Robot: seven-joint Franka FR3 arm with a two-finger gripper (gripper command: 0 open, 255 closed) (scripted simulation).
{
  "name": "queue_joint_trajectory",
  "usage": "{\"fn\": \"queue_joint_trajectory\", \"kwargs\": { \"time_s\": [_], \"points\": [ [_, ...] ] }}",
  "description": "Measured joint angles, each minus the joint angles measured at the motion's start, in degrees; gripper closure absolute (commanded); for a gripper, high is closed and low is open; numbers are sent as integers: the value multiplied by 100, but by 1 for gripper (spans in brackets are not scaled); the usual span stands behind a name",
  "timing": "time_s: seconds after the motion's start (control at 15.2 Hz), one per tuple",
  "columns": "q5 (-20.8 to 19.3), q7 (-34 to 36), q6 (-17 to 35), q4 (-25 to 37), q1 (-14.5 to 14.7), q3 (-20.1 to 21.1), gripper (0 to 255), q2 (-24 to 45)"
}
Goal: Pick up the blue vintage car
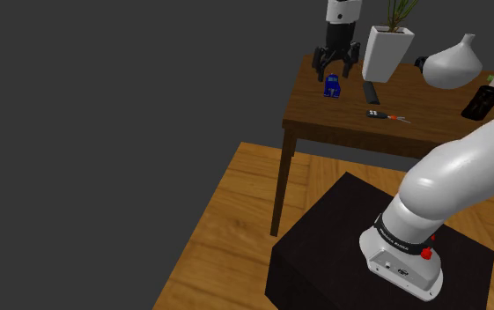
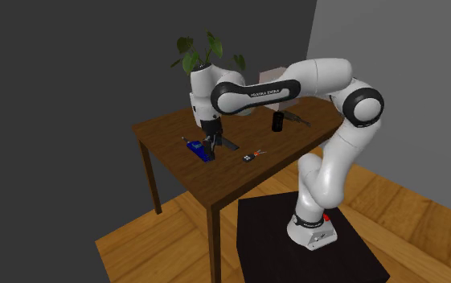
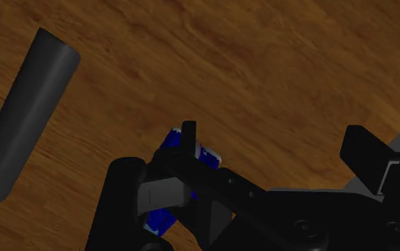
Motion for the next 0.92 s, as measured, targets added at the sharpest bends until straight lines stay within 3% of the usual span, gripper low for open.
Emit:
{"fn": "queue_joint_trajectory", "kwargs": {
  "time_s": [0.73, 0.92],
  "points": [
    [534, 477, 163, 1823, -616, -808, 0, 2194],
    [610, 506, 212, 1954, -679, -872, 0, 2402]
  ]
}}
